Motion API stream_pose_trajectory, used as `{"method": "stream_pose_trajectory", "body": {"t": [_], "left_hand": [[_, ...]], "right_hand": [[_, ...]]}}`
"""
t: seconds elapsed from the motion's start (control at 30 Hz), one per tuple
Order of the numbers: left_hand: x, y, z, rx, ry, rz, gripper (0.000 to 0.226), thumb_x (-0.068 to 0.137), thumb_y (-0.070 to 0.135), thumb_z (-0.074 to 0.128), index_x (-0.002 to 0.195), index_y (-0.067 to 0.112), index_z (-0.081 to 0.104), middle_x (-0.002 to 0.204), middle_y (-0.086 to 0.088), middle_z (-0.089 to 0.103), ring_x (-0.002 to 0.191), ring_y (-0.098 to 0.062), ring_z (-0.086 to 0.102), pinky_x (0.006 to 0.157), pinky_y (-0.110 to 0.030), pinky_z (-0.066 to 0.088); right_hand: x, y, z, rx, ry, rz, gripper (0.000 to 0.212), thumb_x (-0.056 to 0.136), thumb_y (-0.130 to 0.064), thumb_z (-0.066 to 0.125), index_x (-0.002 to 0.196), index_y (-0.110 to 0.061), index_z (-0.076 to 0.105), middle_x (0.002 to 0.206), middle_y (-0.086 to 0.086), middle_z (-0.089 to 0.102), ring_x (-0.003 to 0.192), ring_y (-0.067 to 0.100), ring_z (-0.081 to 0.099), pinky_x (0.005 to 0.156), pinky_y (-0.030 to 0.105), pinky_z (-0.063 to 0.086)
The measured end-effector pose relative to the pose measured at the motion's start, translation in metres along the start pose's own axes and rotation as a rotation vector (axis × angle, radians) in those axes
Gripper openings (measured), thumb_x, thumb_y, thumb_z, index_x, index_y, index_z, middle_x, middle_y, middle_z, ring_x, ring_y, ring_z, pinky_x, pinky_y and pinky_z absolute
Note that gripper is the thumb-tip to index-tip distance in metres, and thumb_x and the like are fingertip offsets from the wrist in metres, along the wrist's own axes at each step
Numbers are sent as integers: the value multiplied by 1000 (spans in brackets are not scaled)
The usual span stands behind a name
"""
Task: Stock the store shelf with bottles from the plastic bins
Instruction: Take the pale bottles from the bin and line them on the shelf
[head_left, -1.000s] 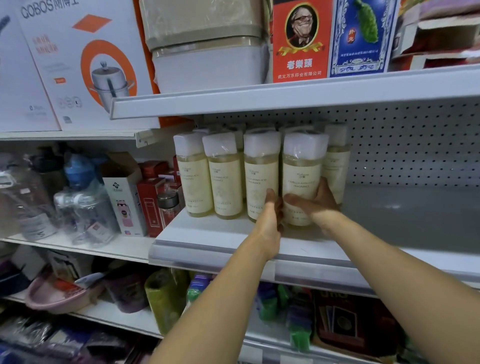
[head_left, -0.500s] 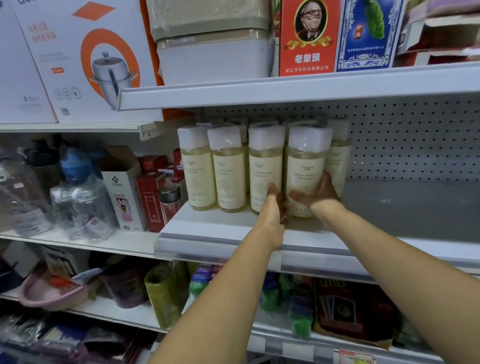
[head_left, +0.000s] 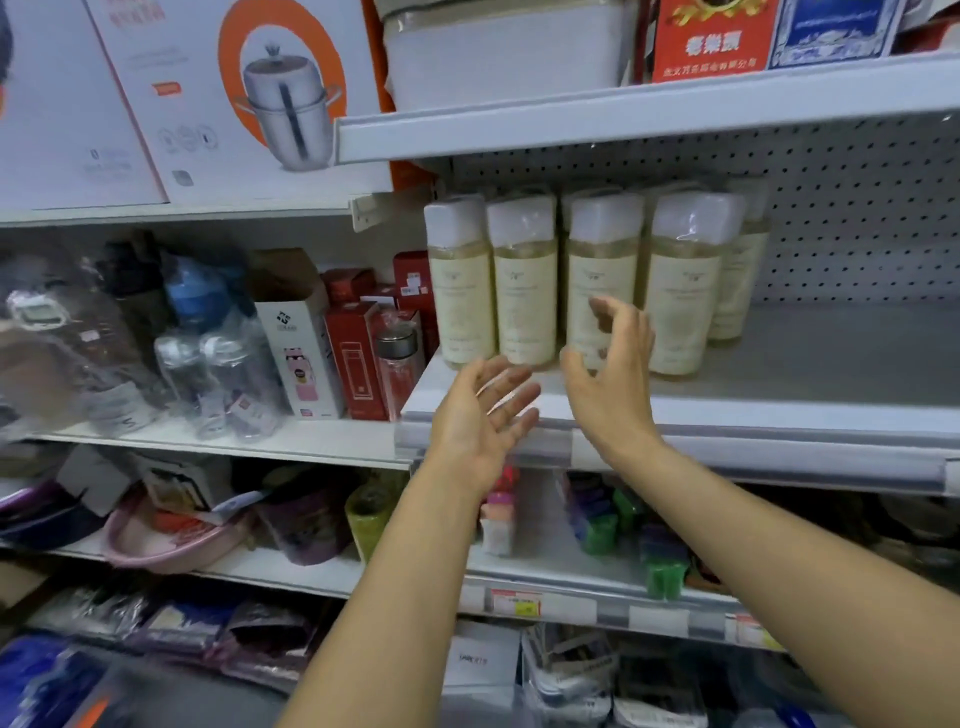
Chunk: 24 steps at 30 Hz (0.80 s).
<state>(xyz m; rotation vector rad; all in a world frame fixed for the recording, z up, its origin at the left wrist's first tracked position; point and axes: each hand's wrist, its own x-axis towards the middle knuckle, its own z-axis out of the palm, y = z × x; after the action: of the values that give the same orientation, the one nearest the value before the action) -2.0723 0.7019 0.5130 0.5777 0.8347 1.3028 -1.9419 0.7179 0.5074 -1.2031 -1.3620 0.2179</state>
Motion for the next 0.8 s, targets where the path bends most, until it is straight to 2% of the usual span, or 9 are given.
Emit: {"method": "stream_pose_trajectory", "body": {"t": [0.07, 0.13, 0.2, 0.37, 0.43, 0.53, 0.63, 0.8], "left_hand": [[-11, 7, -30, -47, 28, -15, 45, 105, 45, 38, 121, 10, 61, 109, -10, 74, 97, -26, 70, 84, -40, 56], [-19, 12, -59, -70, 61, -33, 52, 104, 51, 33, 121, 10, 62, 111, -11, 73, 99, -26, 70, 86, -41, 55], [-25, 16, -87, -74, 101, -48, 55, 104, 53, 31, 120, 11, 62, 109, -11, 73, 101, -26, 69, 91, -42, 53], [-27, 18, -160, -85, 193, -100, 57, 104, 55, 28, 119, 10, 61, 106, -11, 73, 100, -28, 68, 100, -46, 49], [-29, 14, -187, -89, 226, -127, 57, 104, 54, 29, 121, 10, 61, 108, -11, 72, 101, -28, 67, 96, -45, 50], [-31, 3, -226, -71, 278, -186, 50, 105, 50, 33, 123, 11, 60, 110, -10, 71, 101, -26, 67, 86, -40, 53], [-31, -14, -265, -65, 349, -251, 40, 105, 42, 38, 115, 12, 61, 104, -7, 72, 97, -24, 67, 85, -39, 52], [-20, -53, -332, -75, 509, -355, 32, 104, 40, 41, 106, 15, 60, 105, -5, 69, 91, -21, 66, 74, -35, 52]], "right_hand": [[-21, -13, 22, 129, -66, 51, 34, 91, -8, 58, 120, -24, 50, 114, -16, 48, 110, 8, 51, 90, 17, 42], [-42, -20, 45, 201, -144, 111, 21, 95, -11, 56, 112, -23, 56, 107, -11, 58, 98, 1, 56, 80, 9, 43], [-62, -22, 67, 220, -206, 141, 16, 96, -11, 56, 107, -21, 60, 99, -11, 62, 90, -4, 57, 78, 7, 44], [-109, -17, 116, 234, -322, 243, 18, 94, -6, 57, 92, -23, 62, 87, -11, 65, 82, 9, 62, 79, 27, 52], [-127, -14, 133, 235, -385, 277, 26, 94, -4, 56, 87, -28, 60, 85, -9, 65, 80, 16, 64, 74, 29, 52], [-157, -5, 155, 215, -495, 355, 21, 96, -5, 55, 90, -25, 61, 85, -6, 64, 79, 22, 64, 68, 29, 50], [-190, 17, 174, 173, -593, 479, 11, 96, -7, 55, 98, -16, 62, 82, -6, 62, 79, 19, 61, 71, 34, 51], [-236, 63, 201, 87, -677, 635, 11, 96, -7, 55, 95, -16, 61, 81, -5, 59, 80, 20, 59, 76, 35, 52]]}}
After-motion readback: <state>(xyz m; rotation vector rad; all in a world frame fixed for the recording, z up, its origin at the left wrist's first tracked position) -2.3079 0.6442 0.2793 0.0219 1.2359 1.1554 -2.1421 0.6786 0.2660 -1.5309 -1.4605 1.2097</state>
